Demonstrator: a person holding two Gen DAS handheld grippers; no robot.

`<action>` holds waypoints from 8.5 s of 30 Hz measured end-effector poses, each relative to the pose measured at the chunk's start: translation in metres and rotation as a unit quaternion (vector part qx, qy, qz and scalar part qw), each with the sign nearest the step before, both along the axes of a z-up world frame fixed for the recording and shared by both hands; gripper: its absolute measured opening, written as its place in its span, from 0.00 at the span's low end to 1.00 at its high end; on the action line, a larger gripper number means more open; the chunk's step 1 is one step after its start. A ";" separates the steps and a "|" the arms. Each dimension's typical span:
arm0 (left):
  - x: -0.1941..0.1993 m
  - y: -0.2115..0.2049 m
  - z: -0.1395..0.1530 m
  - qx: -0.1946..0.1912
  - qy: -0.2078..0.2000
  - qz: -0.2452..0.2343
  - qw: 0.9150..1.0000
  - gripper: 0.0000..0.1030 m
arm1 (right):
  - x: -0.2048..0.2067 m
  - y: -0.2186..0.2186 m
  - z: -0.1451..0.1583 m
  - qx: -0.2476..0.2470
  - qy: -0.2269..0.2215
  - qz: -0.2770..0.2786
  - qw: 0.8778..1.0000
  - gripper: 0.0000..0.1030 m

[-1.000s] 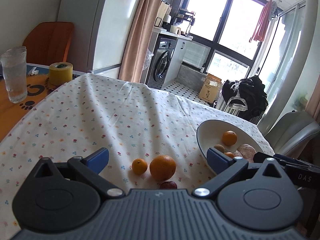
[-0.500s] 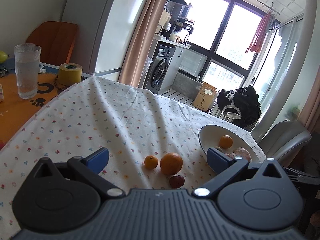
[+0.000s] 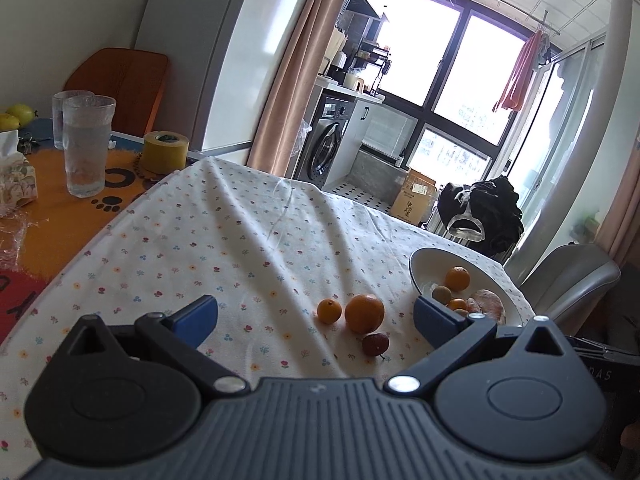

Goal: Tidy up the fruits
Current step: 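Move both tools back toward the small red plums on the tablecloth, then close the right tool on a red plum while the left tool grasps another red plum, then drop the red plum into the bowl with the right tool while the left tool carries its plum toward it, then lower the red plum into the bowl and open the left tool, then move both tools back over the tangerine and kumquat on the tablecloth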

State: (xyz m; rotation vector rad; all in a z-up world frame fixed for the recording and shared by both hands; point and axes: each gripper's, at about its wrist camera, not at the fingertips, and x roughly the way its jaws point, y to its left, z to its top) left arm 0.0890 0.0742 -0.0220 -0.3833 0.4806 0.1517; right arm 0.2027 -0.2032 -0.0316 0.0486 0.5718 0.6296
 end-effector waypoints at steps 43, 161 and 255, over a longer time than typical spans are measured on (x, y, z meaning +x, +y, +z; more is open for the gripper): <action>0.005 -0.003 -0.039 0.009 0.054 -0.022 0.998 0.88 | -0.022 0.052 -0.052 -0.048 0.062 0.079 0.994 0.22; 0.142 -0.058 -0.023 0.025 0.068 -0.045 0.996 0.26 | 0.114 -0.025 -0.012 0.048 0.028 -0.011 0.998 0.44; 0.106 -0.012 -0.041 0.023 0.076 0.005 0.997 0.74 | 0.072 0.024 -0.010 0.013 0.026 0.064 0.998 0.85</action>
